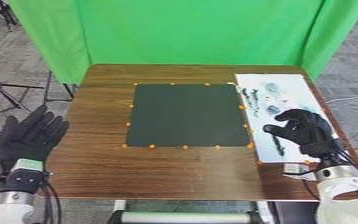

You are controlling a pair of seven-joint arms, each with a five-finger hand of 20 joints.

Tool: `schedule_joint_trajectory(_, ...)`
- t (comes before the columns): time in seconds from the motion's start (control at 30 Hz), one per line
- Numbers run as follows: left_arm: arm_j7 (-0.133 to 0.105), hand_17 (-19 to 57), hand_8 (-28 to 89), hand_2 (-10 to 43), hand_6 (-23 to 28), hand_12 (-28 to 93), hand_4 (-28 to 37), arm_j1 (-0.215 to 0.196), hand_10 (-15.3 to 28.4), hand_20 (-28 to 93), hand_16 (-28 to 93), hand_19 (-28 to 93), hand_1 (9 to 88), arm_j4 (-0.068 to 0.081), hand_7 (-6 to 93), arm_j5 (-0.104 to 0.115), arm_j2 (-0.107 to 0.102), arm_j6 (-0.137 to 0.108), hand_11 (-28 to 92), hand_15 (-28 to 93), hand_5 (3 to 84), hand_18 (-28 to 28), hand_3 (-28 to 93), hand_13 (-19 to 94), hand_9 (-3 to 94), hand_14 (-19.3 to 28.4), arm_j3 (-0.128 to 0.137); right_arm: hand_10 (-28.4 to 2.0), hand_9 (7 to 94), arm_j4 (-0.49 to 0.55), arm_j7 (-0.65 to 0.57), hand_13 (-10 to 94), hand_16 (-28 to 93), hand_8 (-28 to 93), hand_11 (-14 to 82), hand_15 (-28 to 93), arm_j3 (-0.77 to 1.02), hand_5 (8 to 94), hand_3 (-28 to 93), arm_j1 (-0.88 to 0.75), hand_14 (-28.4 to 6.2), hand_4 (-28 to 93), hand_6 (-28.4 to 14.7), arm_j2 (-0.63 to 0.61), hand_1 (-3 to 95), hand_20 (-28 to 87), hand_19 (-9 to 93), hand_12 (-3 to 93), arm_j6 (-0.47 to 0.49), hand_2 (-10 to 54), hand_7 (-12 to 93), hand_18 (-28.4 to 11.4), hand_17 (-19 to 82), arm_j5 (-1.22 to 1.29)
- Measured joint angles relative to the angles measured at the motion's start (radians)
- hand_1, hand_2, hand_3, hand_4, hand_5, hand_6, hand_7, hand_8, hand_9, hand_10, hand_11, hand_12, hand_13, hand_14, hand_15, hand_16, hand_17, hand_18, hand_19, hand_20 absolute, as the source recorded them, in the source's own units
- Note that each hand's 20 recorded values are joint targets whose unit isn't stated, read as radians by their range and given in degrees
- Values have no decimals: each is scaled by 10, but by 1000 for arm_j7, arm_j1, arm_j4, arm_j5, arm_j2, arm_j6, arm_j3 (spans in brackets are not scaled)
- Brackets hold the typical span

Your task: Arrange flowers

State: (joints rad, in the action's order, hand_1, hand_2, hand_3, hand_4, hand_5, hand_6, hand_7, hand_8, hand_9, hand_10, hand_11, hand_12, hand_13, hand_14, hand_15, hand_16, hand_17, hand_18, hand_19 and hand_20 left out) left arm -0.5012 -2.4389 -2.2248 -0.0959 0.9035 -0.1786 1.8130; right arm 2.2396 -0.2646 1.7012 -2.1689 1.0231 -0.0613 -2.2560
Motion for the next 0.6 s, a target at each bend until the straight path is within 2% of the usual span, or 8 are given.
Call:
schedule_joint_trajectory(0.07,1,-4,-117,103,64,158,-278,5,155,153,-71,438,331,3,263,-1,0,0,357,575,506,165,711,344,461,166,-5,-181,624,3,-43,582,328,-74,354,605,-4,583,148,1,-157,-148,-73,-7,311,421,836,302,92,-77,247,-229,340,-112)
schedule_joint_trajectory(0.13,1,-4,-117,105,64,158,-279,9,155,153,-72,438,330,5,262,-2,-1,0,357,575,506,165,711,343,461,167,-9,-183,619,-4,-84,583,330,-70,355,605,-29,580,294,6,-156,-214,-77,-22,284,415,847,307,123,-90,244,-228,344,-199)
schedule_joint_trajectory(0.17,1,-4,-116,105,64,158,-279,11,155,153,-72,438,330,7,261,-2,-1,0,357,574,506,165,711,343,461,166,-11,-187,605,-10,-108,582,329,-69,355,607,-52,570,455,13,-156,-260,-82,-31,235,412,854,308,123,-94,242,-228,346,-234)
schedule_joint_trajectory(0.27,3,-4,-115,106,64,159,-279,16,156,154,-71,439,329,10,260,-2,-1,0,357,574,507,165,712,344,460,166,-15,-192,596,-18,-197,577,324,-64,352,609,-117,562,572,47,-157,-280,-86,-52,195,413,865,307,147,-95,242,-227,349,-315)
schedule_joint_trajectory(0.4,5,-4,-114,109,64,159,-280,23,156,154,-71,439,326,16,259,-3,-2,0,356,574,507,165,711,344,460,165,-18,-196,598,-14,-276,575,321,-61,350,611,-131,559,601,99,-161,-281,-85,-50,191,412,874,304,303,-95,259,-228,352,-337)
schedule_joint_trajectory(0.5,11,-4,-114,111,64,159,-281,26,156,154,-71,439,326,18,260,-3,-2,0,356,574,507,165,711,343,459,165,-20,-195,603,-18,-306,574,321,-81,362,611,-137,555,597,137,-163,-280,-70,-50,198,411,877,309,418,-95,327,-229,351,-311)
schedule_joint_trajectory(0.6,24,-5,-114,114,65,160,-281,30,156,154,-71,438,327,21,259,-4,0,-1,356,574,506,164,709,342,459,166,-24,-191,614,-33,-305,578,322,-87,372,614,-139,563,591,170,-161,-281,-66,-51,203,412,882,312,475,-95,346,-230,354,-249)
